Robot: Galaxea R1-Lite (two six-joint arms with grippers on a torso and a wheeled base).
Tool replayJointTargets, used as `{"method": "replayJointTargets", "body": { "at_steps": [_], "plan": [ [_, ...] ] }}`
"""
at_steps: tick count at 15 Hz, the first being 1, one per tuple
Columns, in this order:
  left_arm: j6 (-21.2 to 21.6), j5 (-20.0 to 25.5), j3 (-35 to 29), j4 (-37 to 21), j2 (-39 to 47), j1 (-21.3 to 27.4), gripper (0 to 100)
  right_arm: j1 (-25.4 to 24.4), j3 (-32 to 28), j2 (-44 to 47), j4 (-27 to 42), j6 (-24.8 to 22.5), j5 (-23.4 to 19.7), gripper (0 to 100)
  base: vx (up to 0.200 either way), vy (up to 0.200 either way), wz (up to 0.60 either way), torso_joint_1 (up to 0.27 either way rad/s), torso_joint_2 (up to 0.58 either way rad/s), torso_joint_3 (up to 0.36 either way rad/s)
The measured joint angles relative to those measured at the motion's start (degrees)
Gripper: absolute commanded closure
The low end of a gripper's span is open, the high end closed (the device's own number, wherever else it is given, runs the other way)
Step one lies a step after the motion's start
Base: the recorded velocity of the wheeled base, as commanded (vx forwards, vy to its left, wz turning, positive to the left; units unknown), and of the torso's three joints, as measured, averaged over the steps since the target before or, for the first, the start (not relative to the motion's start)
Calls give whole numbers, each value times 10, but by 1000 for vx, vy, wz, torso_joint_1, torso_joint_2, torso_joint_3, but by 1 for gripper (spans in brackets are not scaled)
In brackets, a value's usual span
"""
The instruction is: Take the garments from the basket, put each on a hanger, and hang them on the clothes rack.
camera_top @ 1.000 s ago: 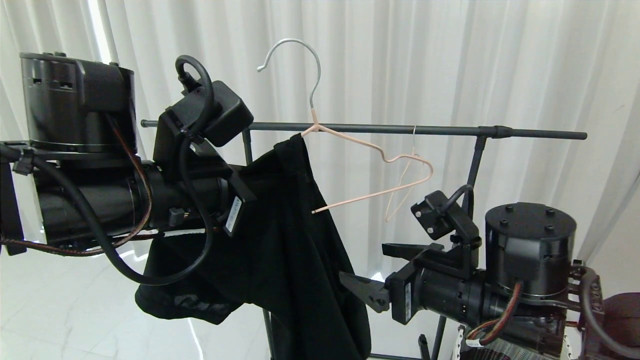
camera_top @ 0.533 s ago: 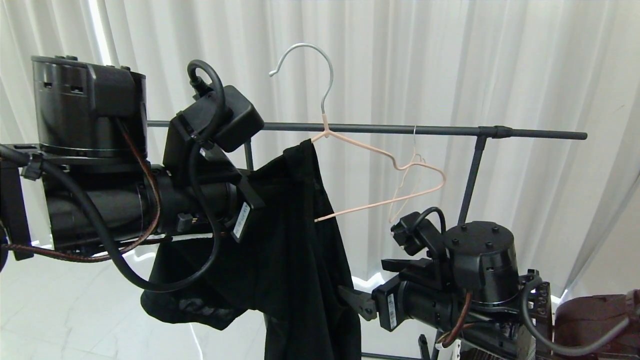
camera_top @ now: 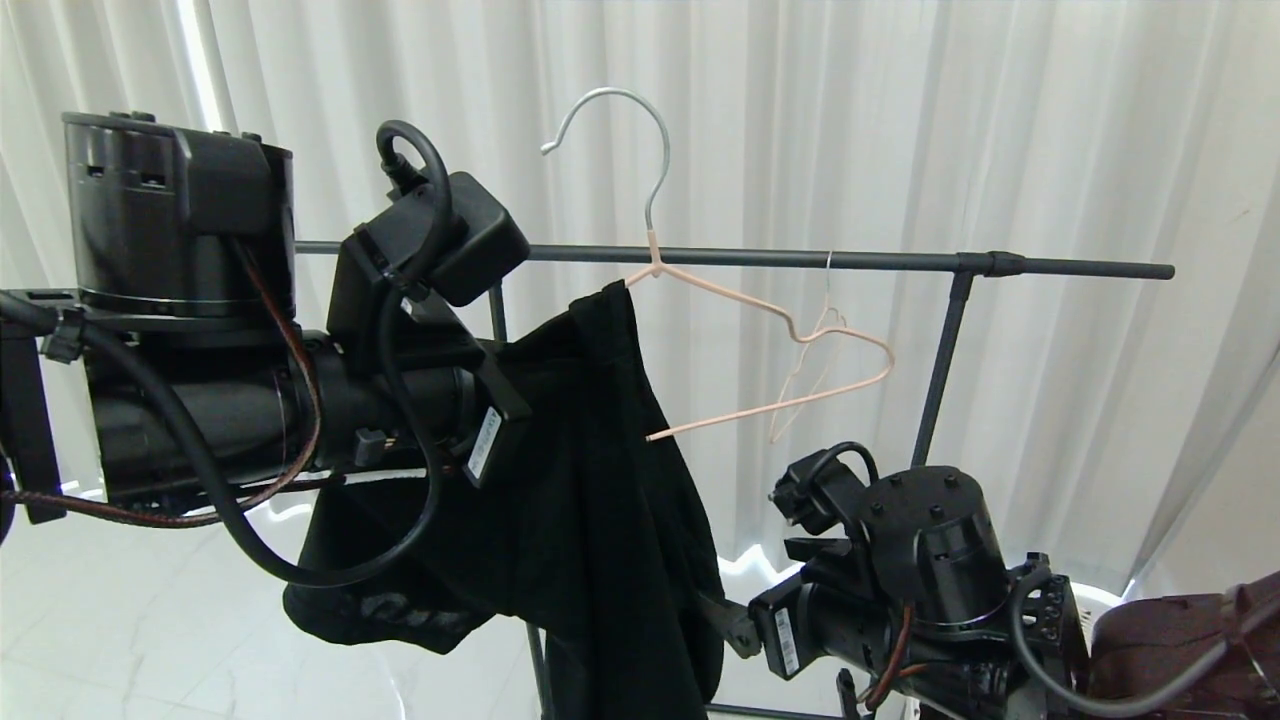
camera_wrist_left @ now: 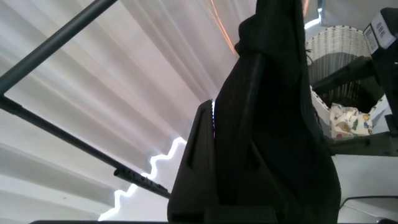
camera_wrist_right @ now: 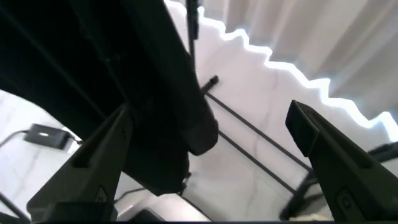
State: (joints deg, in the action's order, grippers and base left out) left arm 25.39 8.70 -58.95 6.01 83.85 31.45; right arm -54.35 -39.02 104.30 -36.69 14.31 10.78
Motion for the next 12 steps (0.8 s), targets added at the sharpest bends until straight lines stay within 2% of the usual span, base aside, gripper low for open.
{"method": "replayJointTargets", "body": {
  "at_steps": [4,5,10,12],
  "plan": [
    [0,-1,4,0,0,-1,100,0,1,0,4,-11,25,0,0,0,0,0,0,0],
    [1,-6,5,0,0,-3,100,0,2,-1,4,-11,28,100,0,0,0,0,0,0],
    [1,-18,11,1,-2,-8,100,4,3,-4,4,-11,60,100,0,0,0,0,0,0],
    [4,-18,22,21,-5,-13,100,18,3,-7,4,-12,65,100,0,0,0,0,0,0]
  ]
}}
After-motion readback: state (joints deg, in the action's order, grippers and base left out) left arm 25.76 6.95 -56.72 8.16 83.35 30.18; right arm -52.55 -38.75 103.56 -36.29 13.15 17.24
